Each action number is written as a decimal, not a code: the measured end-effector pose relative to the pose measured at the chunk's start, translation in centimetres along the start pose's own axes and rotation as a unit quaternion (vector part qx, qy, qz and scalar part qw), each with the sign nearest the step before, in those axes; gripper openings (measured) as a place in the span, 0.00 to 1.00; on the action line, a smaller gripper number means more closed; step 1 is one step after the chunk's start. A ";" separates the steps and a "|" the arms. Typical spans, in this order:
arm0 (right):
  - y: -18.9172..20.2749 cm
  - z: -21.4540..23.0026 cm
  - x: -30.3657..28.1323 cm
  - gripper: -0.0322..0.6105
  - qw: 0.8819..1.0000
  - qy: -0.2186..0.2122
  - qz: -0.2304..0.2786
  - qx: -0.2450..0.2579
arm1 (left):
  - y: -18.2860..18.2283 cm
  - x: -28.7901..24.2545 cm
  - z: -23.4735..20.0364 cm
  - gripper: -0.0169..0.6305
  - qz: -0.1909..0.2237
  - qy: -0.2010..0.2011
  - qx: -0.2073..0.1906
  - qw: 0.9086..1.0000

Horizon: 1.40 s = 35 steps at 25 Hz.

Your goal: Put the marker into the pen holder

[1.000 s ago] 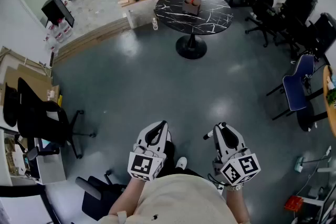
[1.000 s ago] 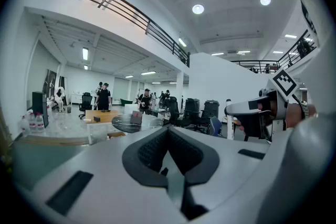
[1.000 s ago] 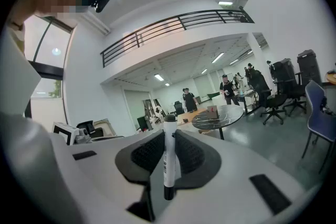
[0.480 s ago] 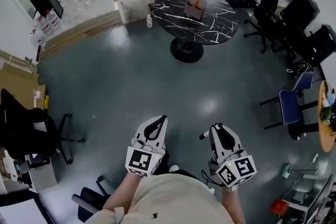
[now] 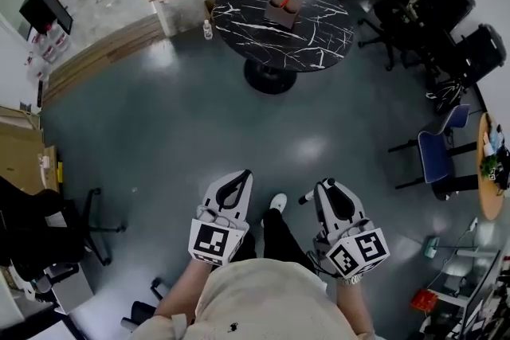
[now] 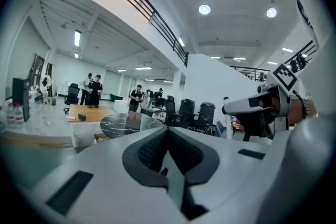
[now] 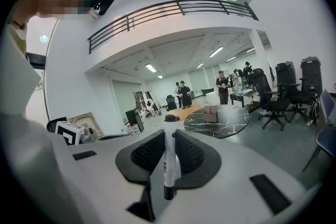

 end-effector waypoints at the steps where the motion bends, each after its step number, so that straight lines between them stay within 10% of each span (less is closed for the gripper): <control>1: -0.1 0.5 -0.9 0.16 1.000 -0.003 -0.004 0.001 | -0.1 -0.8 -0.4 0.04 -0.002 0.000 -0.002 1.000; 20: -9.0 18.7 -21.1 0.16 0.994 -0.109 -0.007 -0.021 | -4.6 -23.4 -6.3 0.04 0.011 -0.115 -0.033 0.993; 35: -11.9 27.6 -32.8 0.16 0.996 -0.085 -0.018 -0.015 | -4.1 -37.6 -12.5 0.04 0.013 -0.085 -0.012 0.996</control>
Point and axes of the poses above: the fingertips, and each gripper's own axes: x backward along the fingers, z to its right, y out of its underside, the point moved 10 cm from there along x, backward along the fingers, and after that the axes turned 7 degrees about z, right-handed, at the moved point
